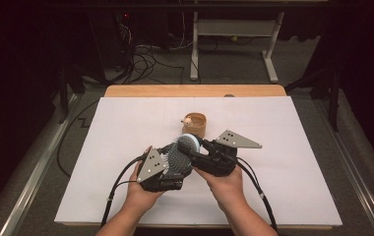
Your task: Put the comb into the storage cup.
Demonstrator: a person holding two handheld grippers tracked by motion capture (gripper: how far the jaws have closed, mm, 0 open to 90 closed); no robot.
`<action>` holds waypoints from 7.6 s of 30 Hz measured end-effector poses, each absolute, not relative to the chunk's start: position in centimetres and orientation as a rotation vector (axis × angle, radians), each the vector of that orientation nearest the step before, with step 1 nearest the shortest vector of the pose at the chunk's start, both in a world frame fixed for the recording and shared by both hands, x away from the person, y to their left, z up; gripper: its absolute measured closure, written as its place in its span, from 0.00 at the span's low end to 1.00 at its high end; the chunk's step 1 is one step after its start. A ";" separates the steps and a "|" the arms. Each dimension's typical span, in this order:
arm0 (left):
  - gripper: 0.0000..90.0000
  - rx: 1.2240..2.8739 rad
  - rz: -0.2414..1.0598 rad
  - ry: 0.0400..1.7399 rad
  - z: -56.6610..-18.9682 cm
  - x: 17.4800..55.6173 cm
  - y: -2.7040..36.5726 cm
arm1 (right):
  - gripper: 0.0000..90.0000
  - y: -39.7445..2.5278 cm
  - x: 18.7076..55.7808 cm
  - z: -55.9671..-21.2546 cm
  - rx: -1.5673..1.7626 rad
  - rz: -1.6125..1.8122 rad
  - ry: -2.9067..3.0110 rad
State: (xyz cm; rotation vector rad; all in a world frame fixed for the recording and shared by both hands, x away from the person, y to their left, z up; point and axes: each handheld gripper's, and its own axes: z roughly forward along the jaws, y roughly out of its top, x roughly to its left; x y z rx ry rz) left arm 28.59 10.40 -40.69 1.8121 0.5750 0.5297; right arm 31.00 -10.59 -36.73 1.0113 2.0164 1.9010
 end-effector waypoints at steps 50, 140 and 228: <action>0.22 1.789 0.529 0.622 -40.6 28.9 10.8 | 0.54 -9.4 30.9 -37.2 1.041 1.889 2.057; 0.00 1.723 0.489 0.735 -44.2 29.7 20.6 | 0.64 -17.2 31.4 -35.4 1.035 1.722 1.840; 0.00 1.689 0.508 0.705 -45.0 29.3 22.5 | 0.64 -18.6 36.0 -32.5 1.024 1.594 1.695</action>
